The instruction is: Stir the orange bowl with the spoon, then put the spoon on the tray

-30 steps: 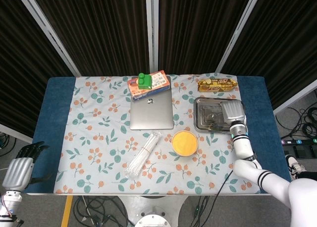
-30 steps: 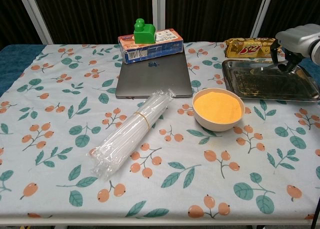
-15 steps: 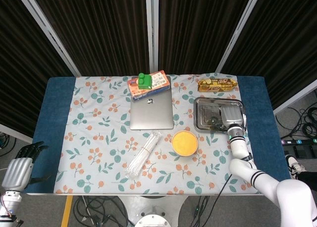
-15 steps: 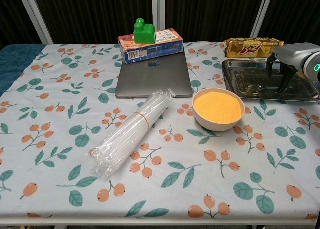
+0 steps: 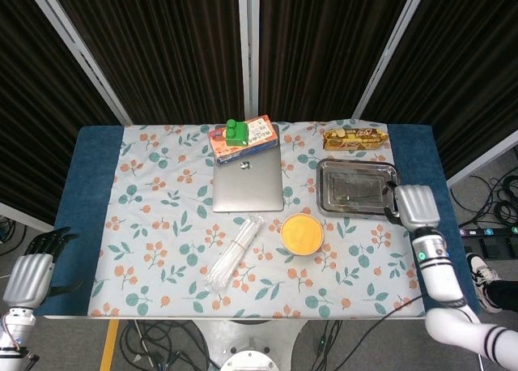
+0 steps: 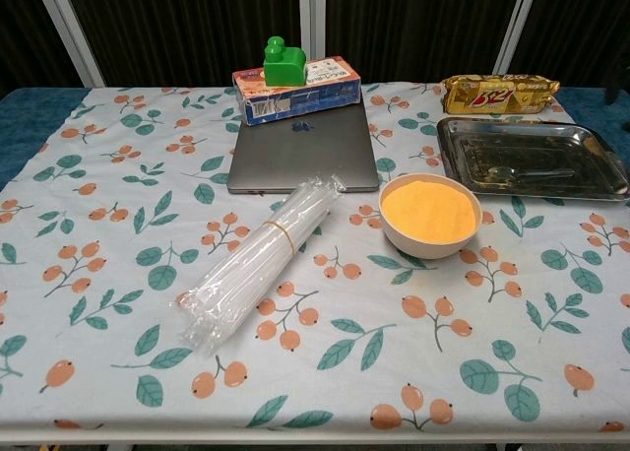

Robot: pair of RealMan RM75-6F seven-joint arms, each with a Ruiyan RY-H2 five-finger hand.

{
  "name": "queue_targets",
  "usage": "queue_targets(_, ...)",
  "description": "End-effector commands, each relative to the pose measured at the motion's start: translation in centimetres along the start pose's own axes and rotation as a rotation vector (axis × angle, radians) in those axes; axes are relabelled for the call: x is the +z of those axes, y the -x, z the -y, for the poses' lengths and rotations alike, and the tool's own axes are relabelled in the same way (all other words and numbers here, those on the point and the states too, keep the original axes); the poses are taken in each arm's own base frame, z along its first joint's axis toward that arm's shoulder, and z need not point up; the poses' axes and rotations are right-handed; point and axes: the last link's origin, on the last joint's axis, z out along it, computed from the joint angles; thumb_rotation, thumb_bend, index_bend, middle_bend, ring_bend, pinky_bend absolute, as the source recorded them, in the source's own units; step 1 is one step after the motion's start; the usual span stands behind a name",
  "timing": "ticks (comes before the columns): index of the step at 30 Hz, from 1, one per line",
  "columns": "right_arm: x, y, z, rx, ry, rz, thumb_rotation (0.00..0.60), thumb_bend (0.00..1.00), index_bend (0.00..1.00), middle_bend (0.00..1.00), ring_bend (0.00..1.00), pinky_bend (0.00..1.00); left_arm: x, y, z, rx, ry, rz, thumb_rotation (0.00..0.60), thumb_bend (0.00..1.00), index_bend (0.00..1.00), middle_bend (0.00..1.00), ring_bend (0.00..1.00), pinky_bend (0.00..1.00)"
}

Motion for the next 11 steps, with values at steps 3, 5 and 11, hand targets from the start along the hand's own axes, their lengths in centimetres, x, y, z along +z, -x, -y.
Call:
queue_targets(3, -9.0, 0.2, -2.9, -0.009, -0.078, -0.074, 0.6, 0.41, 0.22, 0.2, 0.03, 0.19, 0.7, -0.1, -0.4, 0.031, -0.001, -0.022, 0.6, 0.0, 0.26, 0.22, 0.15, 0.14)
queue_targets(5, -10.6, 0.6, -2.9, 0.013, -0.1, -0.108, 0.6, 0.42, 0.19, 0.17, 0.0, 0.15, 0.8, -0.2, -0.6, 0.042, -0.002, -0.036, 0.6, 0.0, 0.26, 0.22, 0.15, 0.14)
queue_targets(11, -13.3, 1.5, -3.1, 0.076, -0.105, -0.143, 0.6, 0.42, 0.16, 0.16, 0.0, 0.13, 0.9, -0.5, -0.8, 0.08, -0.015, -0.068, 0.6, 0.0, 0.26, 0.22, 0.15, 0.14)
